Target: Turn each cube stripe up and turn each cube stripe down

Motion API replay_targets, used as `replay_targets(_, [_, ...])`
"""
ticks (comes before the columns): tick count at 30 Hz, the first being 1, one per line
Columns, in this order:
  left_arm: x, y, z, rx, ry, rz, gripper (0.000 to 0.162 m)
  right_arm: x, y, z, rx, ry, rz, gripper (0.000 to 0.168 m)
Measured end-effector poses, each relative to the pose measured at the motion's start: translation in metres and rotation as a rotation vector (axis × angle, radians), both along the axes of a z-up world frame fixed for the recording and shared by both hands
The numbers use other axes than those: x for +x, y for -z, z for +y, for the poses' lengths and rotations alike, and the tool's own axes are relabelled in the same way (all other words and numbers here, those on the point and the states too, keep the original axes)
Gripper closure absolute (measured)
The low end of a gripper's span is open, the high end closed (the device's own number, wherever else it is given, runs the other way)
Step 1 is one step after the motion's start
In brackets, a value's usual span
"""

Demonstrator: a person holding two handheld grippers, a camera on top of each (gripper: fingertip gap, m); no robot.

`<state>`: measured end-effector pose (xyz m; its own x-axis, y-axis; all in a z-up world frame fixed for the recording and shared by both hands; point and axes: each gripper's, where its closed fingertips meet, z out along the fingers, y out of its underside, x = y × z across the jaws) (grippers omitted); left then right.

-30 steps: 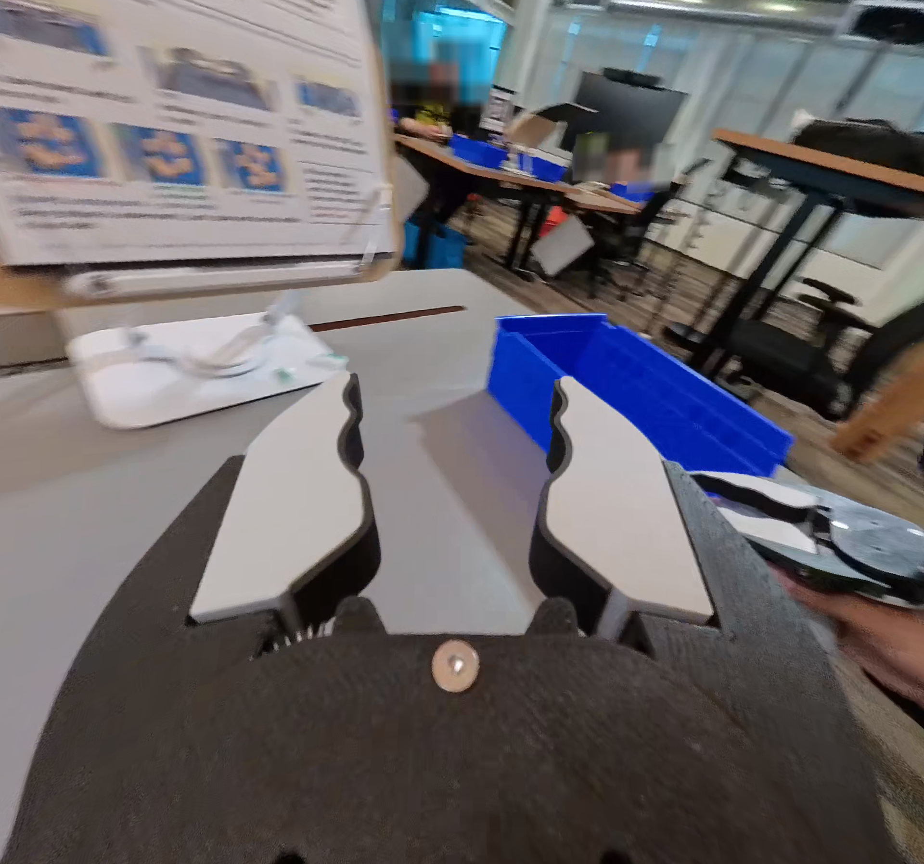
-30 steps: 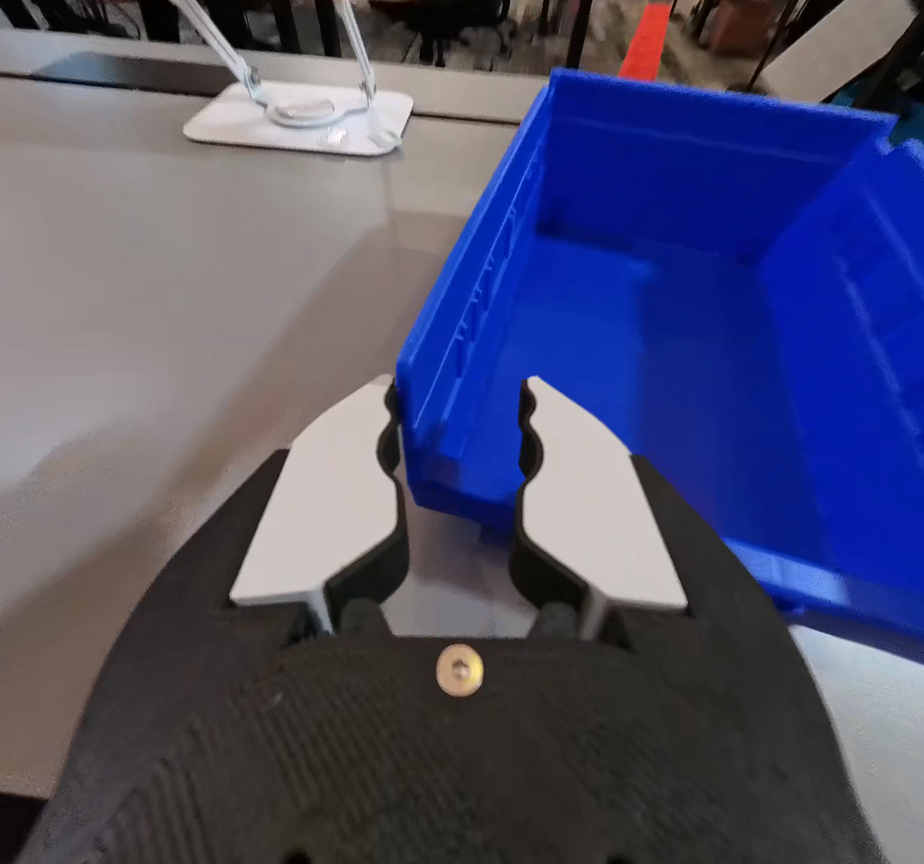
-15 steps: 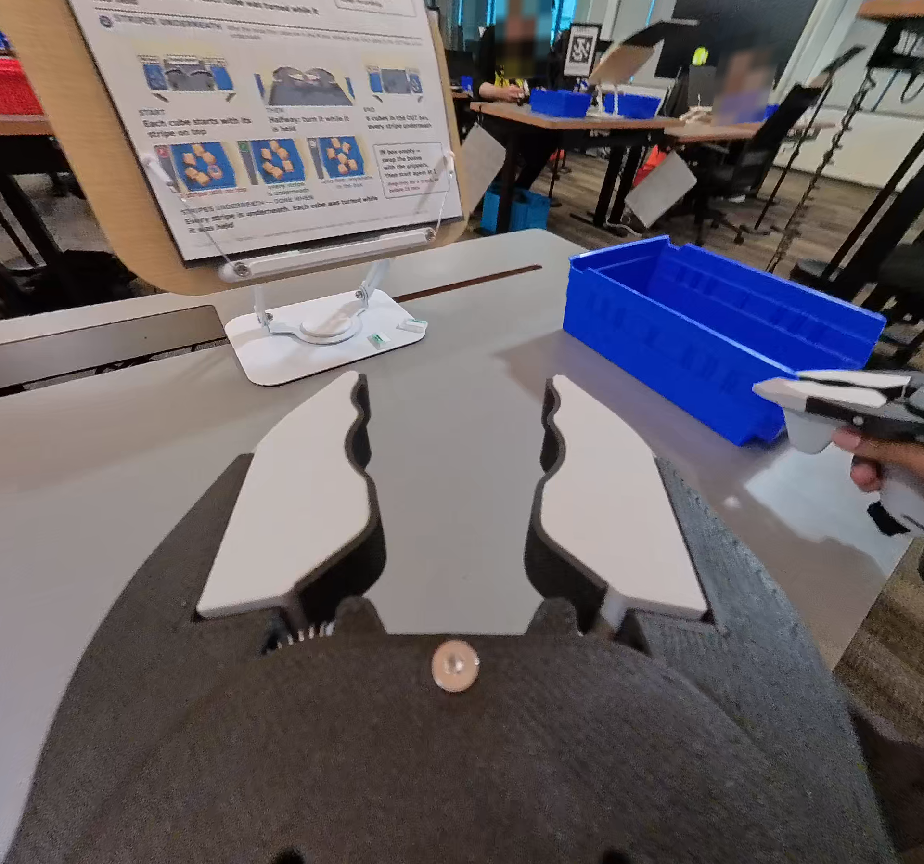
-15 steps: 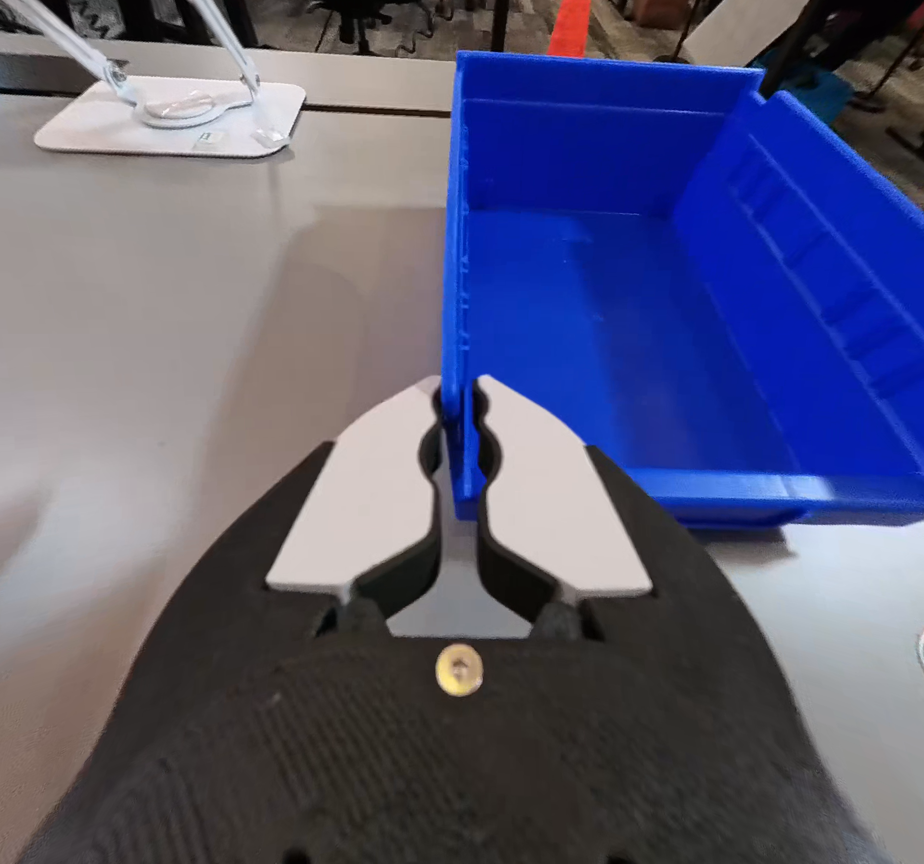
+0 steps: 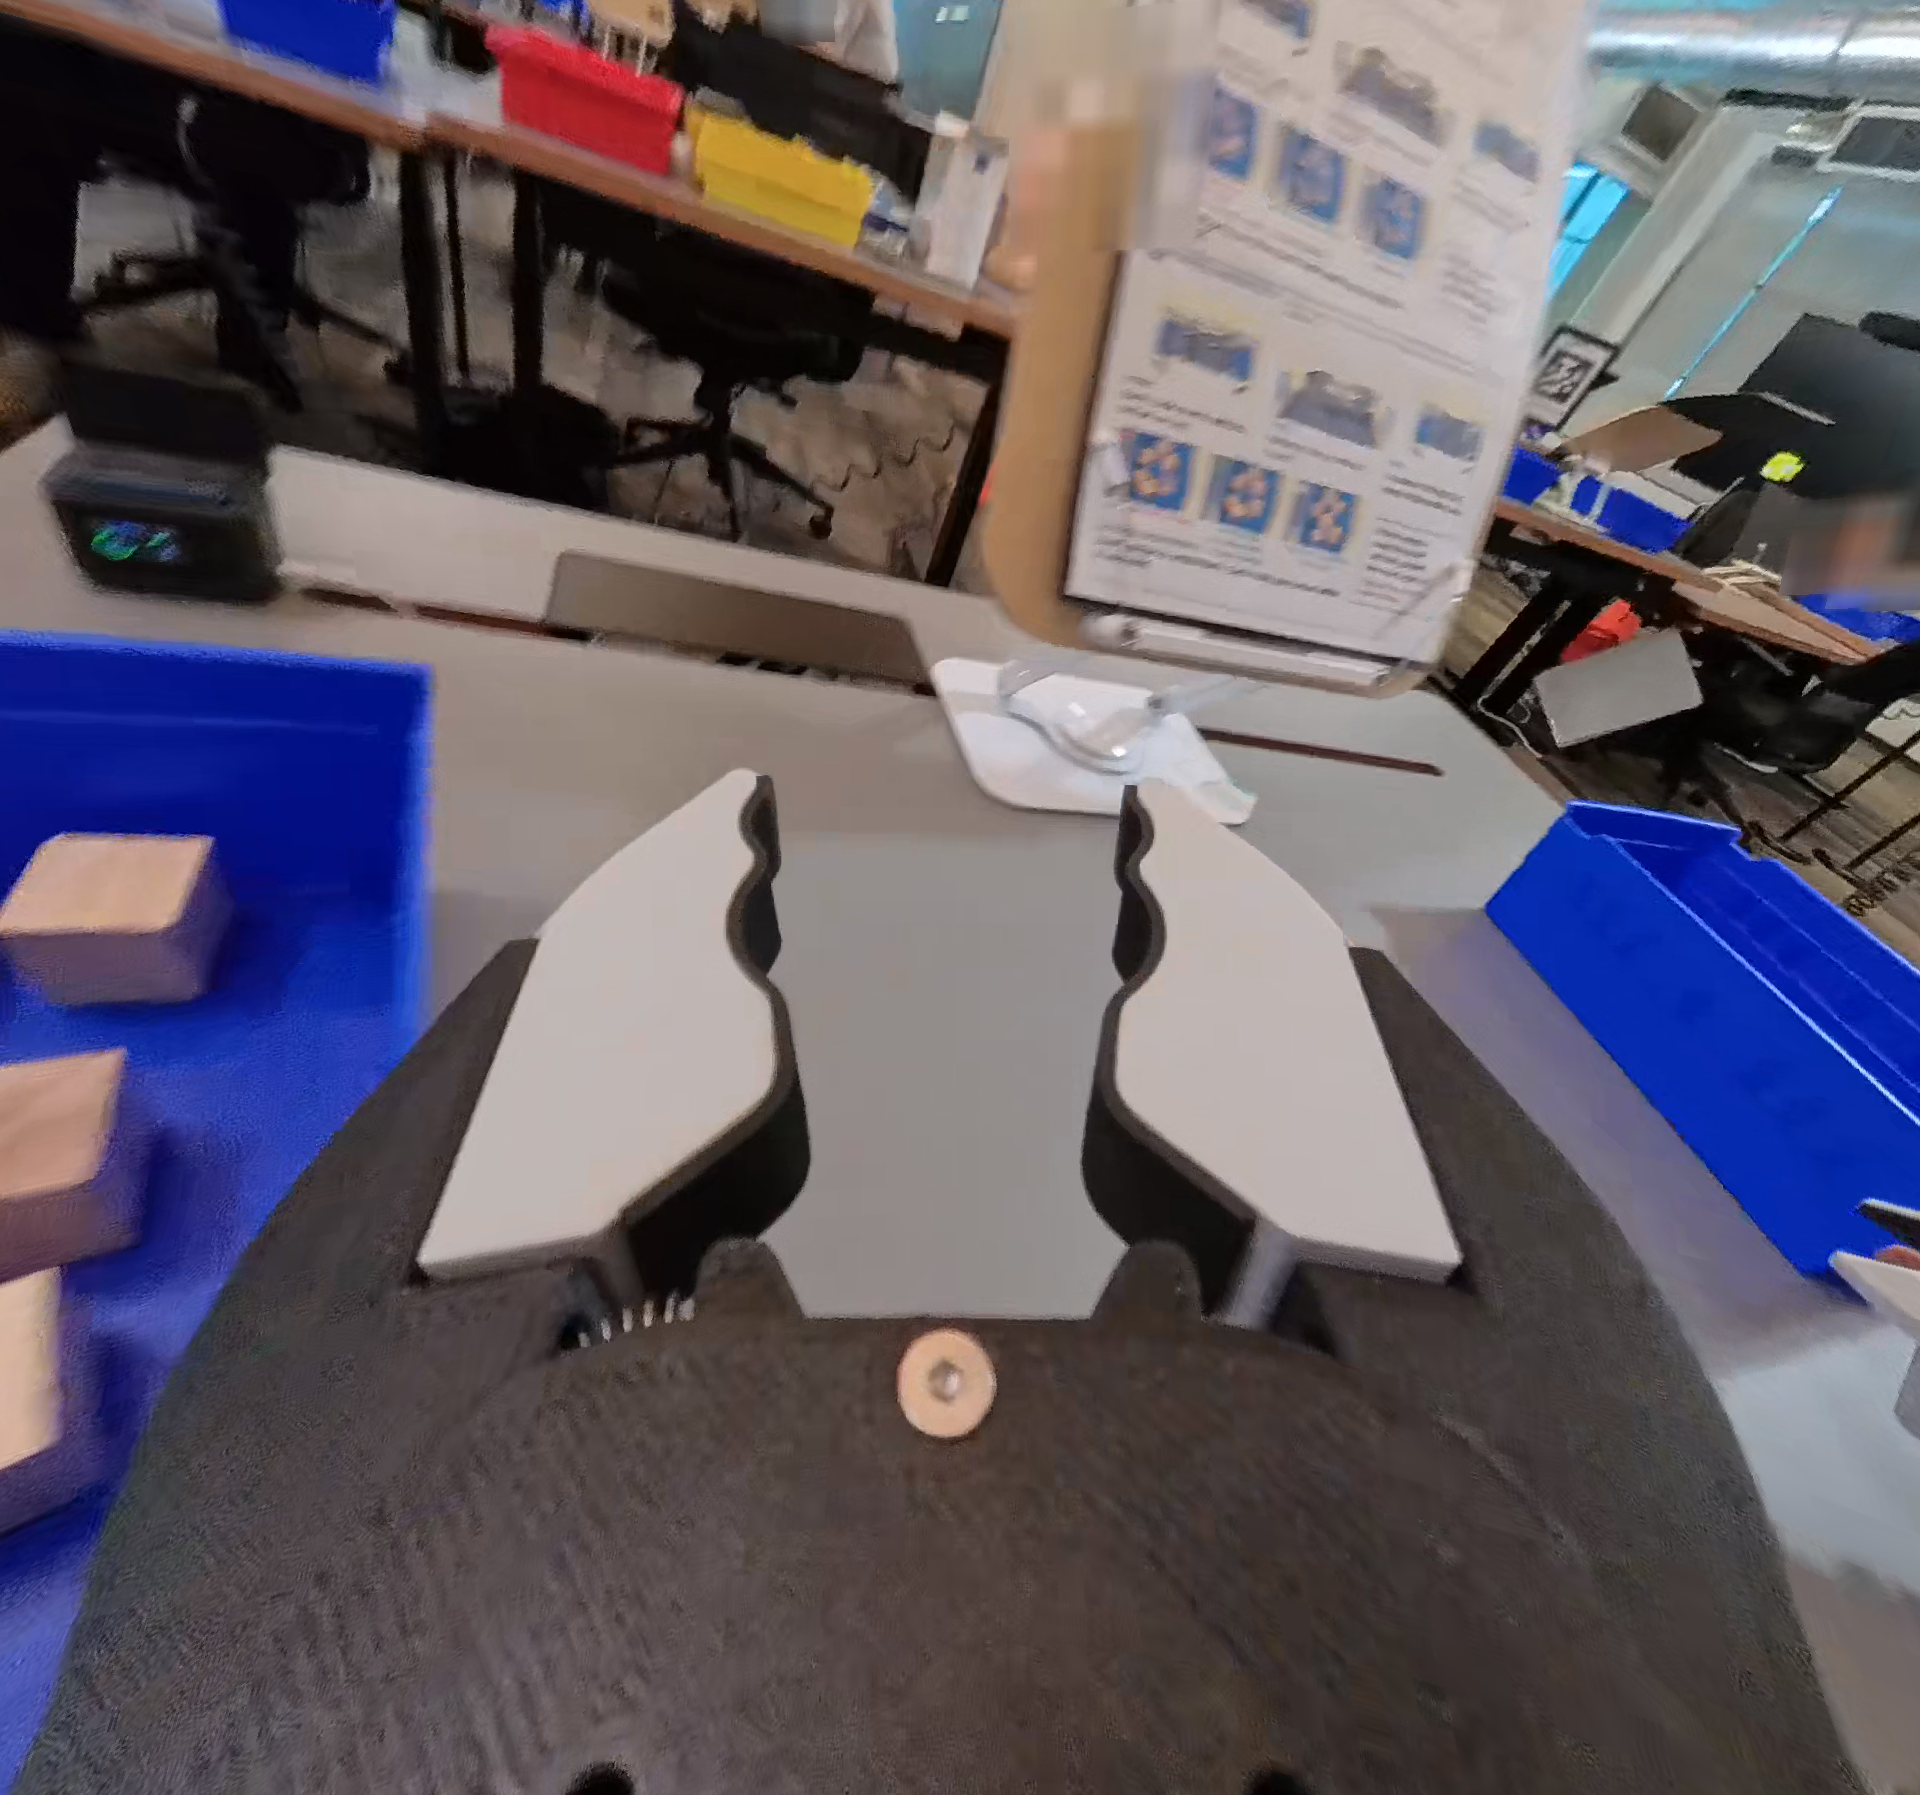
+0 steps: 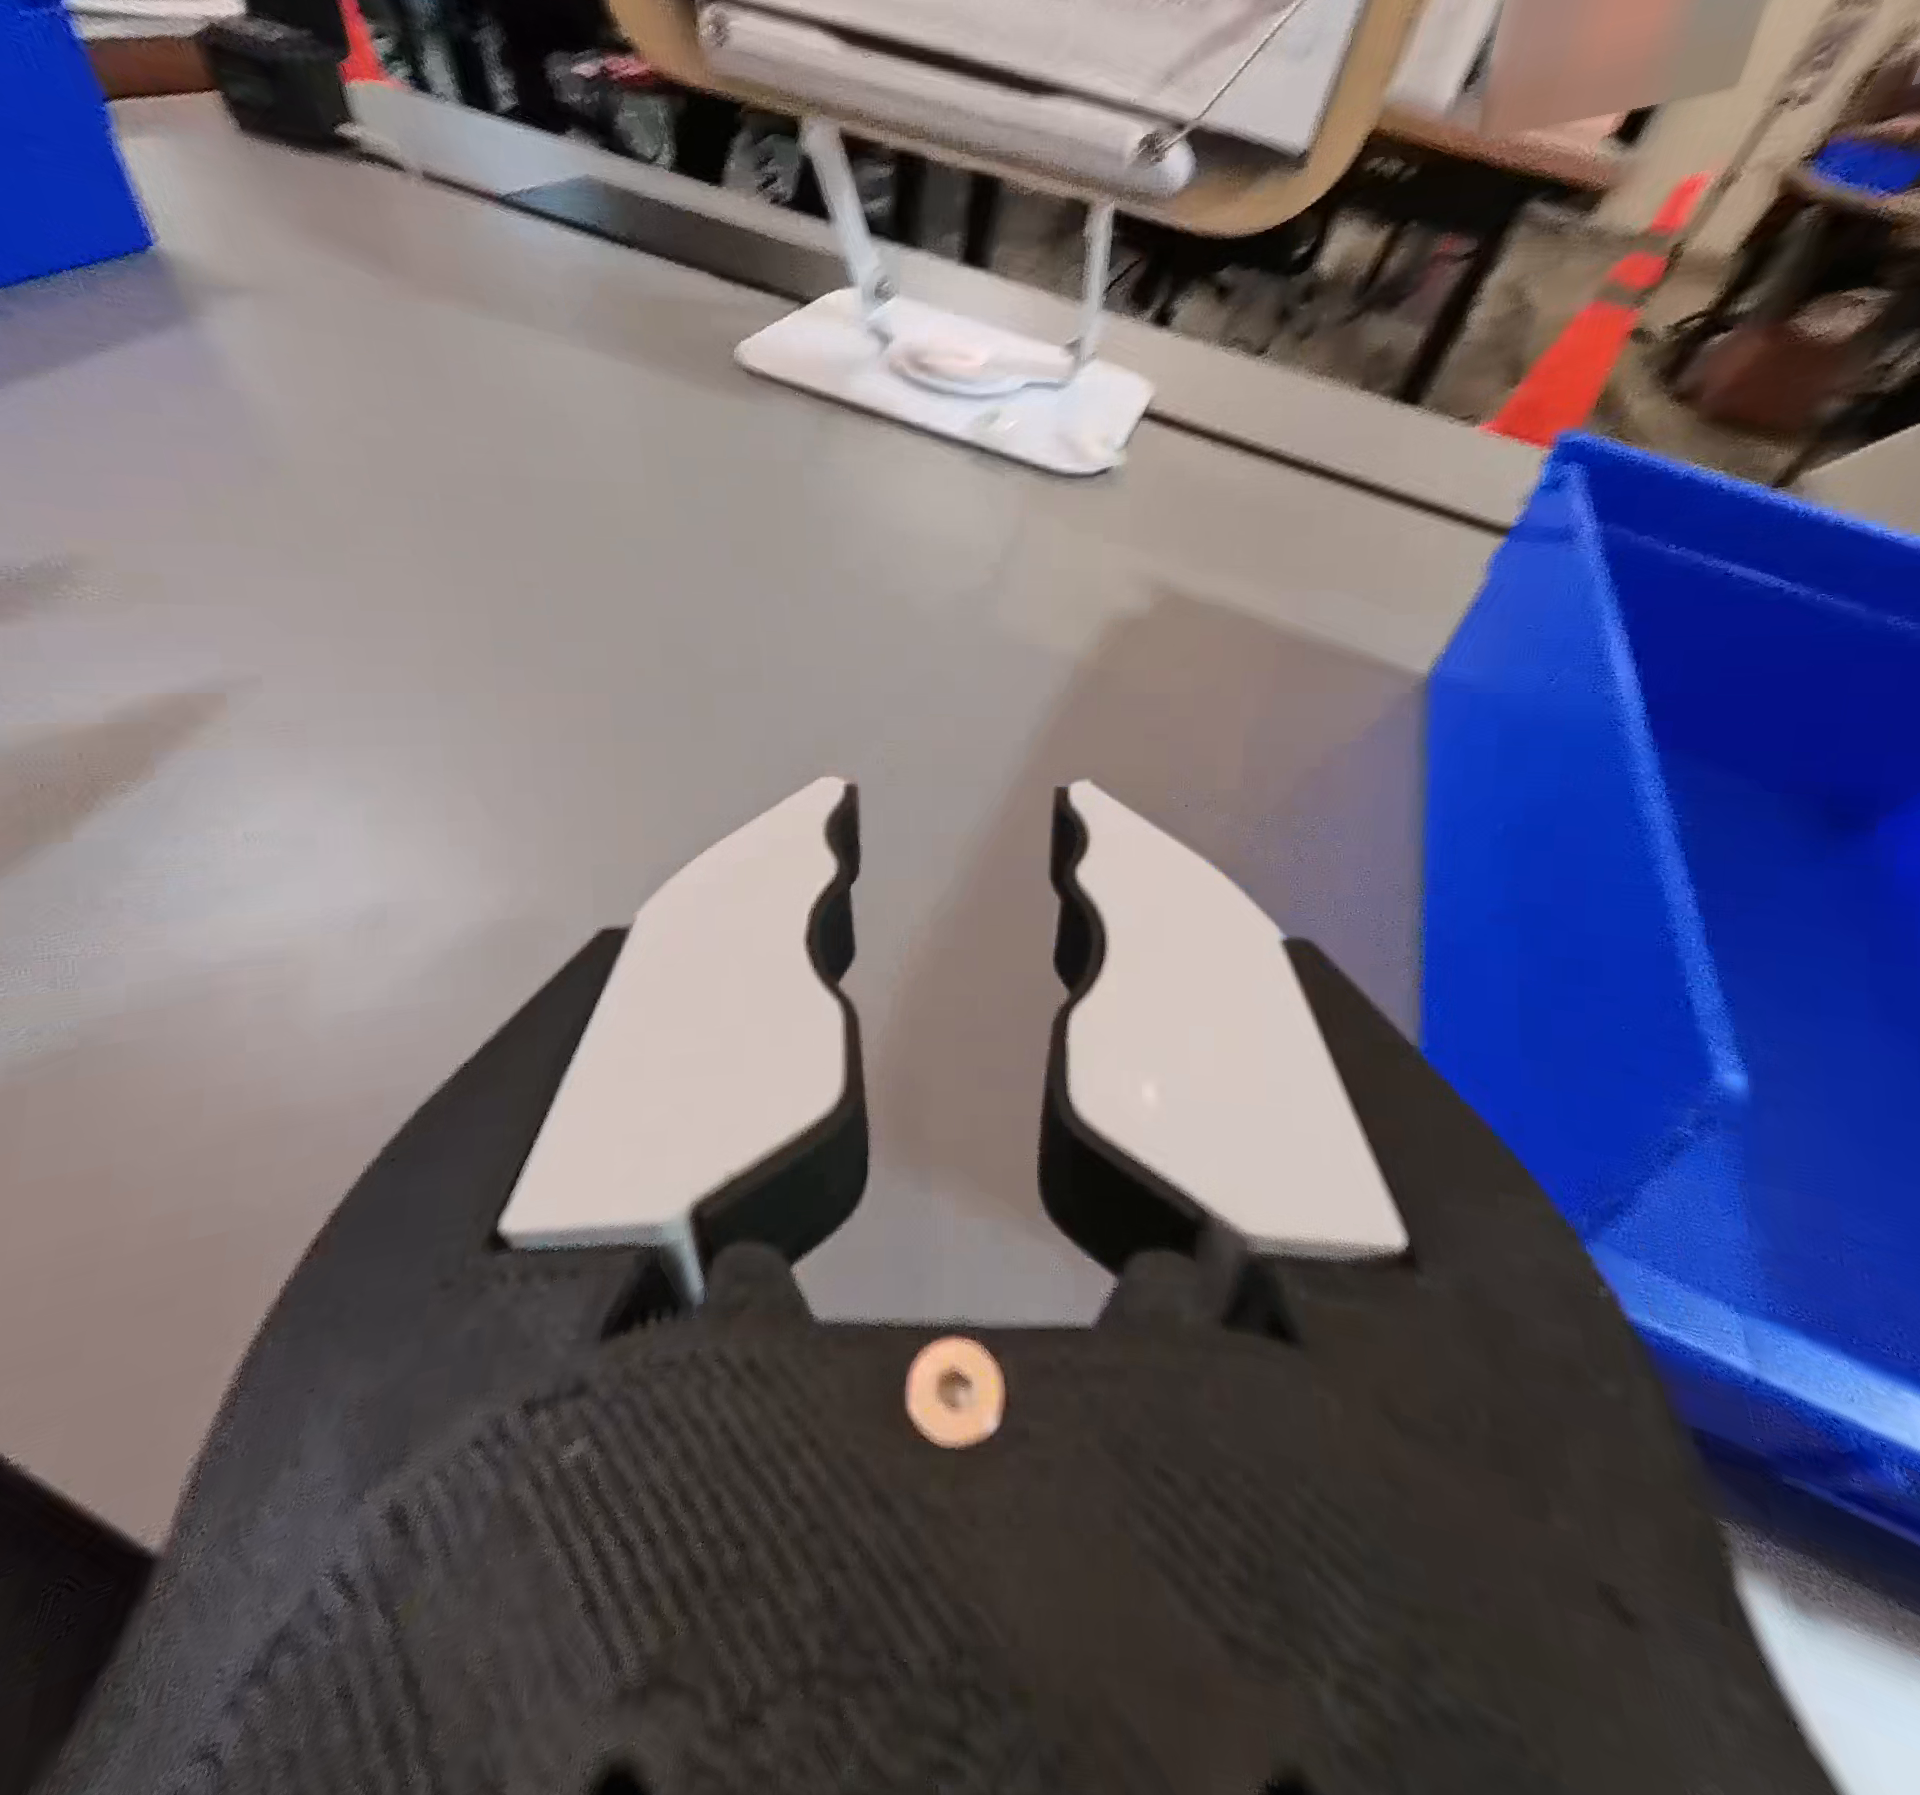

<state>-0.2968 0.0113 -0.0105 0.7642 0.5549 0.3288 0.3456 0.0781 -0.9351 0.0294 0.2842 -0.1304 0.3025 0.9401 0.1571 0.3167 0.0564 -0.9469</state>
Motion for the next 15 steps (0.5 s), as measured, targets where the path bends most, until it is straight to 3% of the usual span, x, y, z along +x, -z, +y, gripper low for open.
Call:
replay_targets(3, [-0.041, 0.028, -0.051, -0.050, -0.053, -0.122, 0.098, -0.003, -0.002, 0.001, 0.029, -0.022, 0.002, 0.137])
replay_targets(7, [-0.074, 0.089, -0.114, -0.183, -0.116, -0.366, 0.099, -0.004, -0.002, -0.005, 0.018, -0.055, 0.011, 0.143])
replay_targets(12, [-0.083, 0.149, -0.148, -0.366, -0.160, -0.522, 0.099, -0.005, 0.004, -0.010, -0.024, -0.081, -0.011, 0.146])
replay_targets(15, [-0.085, 0.168, -0.151, -0.465, -0.166, -0.548, 0.095, -0.006, 0.007, -0.010, -0.037, -0.081, -0.026, 0.147])
